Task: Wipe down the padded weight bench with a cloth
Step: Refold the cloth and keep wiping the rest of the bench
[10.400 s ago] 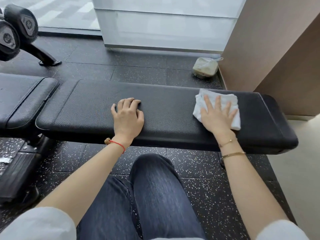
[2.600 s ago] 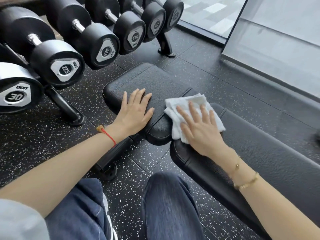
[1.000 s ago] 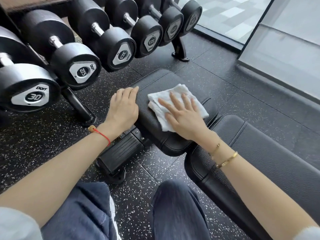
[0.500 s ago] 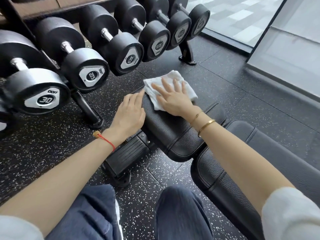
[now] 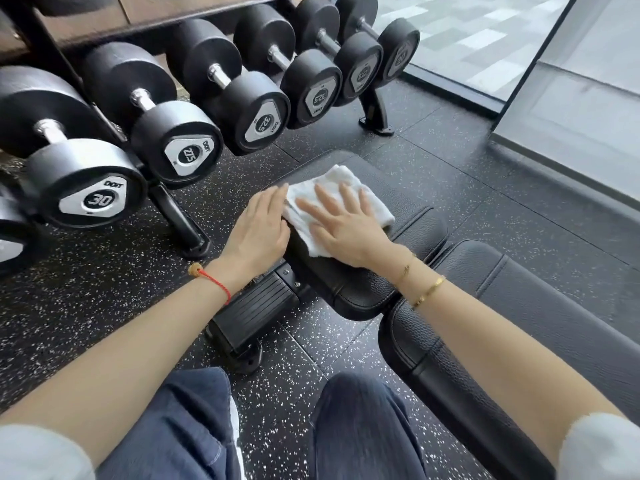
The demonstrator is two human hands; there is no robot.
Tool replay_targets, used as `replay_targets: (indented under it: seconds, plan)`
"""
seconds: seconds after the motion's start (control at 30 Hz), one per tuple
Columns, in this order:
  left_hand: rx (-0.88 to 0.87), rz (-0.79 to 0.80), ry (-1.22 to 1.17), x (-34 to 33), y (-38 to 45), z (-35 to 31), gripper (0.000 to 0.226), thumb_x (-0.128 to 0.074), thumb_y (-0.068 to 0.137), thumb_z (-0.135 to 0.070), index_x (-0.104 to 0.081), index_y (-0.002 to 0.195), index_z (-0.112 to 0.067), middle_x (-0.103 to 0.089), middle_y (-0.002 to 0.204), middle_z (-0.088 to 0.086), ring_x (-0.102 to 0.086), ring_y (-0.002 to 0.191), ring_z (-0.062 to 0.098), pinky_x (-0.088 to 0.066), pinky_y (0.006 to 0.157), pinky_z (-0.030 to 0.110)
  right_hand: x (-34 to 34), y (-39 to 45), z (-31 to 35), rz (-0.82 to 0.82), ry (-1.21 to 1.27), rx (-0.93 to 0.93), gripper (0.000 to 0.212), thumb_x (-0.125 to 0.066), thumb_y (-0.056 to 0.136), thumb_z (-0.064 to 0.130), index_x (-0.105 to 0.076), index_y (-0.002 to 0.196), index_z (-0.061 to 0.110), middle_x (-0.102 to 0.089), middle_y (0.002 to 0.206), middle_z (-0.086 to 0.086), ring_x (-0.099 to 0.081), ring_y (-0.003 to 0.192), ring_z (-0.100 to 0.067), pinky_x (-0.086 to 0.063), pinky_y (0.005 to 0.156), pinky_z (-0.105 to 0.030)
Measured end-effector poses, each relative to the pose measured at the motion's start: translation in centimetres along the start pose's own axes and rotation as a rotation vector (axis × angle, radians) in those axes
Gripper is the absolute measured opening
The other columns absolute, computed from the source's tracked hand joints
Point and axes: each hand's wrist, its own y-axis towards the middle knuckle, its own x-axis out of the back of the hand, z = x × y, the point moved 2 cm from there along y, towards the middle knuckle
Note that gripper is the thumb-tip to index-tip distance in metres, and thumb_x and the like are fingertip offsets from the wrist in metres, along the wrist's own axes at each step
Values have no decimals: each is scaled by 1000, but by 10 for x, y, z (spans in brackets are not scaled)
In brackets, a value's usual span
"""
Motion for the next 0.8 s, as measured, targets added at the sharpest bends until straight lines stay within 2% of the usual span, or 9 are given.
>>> replay_targets:
  seconds: [0.1,0.27,0.4,0.5,0.57,0.63,0.8]
  plan:
    - [-22,12,33,0,-3,0,65,-39,93,-9,-17,153,-1,-26,155,17,-23,144,29,-18,122,40,2,-14,-21,-9,12,-13,50,-22,104,46,-12,153,48,2,166,6,12,150,-36,16,117,-53]
    - [-27,8,70,0,-8,-4,57,-39,96,-13,-25,151,-4,-28,154,15,-23,144,29,-19,121,41,17,17,-42,11,43,-301,52,-21,103,42,-13,155,42,1,166,1,10,149,-41,10,117,-60]
    - [-30,-24,46,1,-6,-13,55,-38,97,-12,-28,150,-2,-31,153,16,-26,143,29,-19,121,39,5,-8,-5,1,-1,-147,53,-19,103,45,-8,155,43,2,166,1,13,148,-42,15,115,-61]
    - [-24,-29,-12,1,-3,-20,54,-36,99,-12,-25,151,-3,-30,154,17,-23,145,29,-19,121,41,-3,-55,11,-29,-4,-48,52,-16,103,47,-6,154,47,6,165,4,17,148,-39,22,115,-54]
    - [-51,-28,-34,1,-2,-26,55,-37,98,-11,-25,152,-4,-30,154,16,-23,145,28,-18,122,40,-4,-82,3,-37,-11,-51,51,-17,103,48,-6,153,49,5,165,7,16,149,-35,21,116,-50]
    - [-89,-25,-30,-1,-1,-33,53,-37,99,-11,-28,151,-5,-30,154,15,-24,145,28,-16,122,40,-1,-96,-20,-53,-2,-117,50,-20,104,46,-9,153,50,2,165,9,13,150,-32,16,118,-50]
    - [-98,41,58,-9,-5,-44,53,-33,104,-32,-25,154,-15,-26,159,7,-17,148,25,-11,122,46,13,-77,-70,-62,78,-417,50,-24,104,42,-14,153,46,-1,166,4,8,150,-35,7,119,-55]
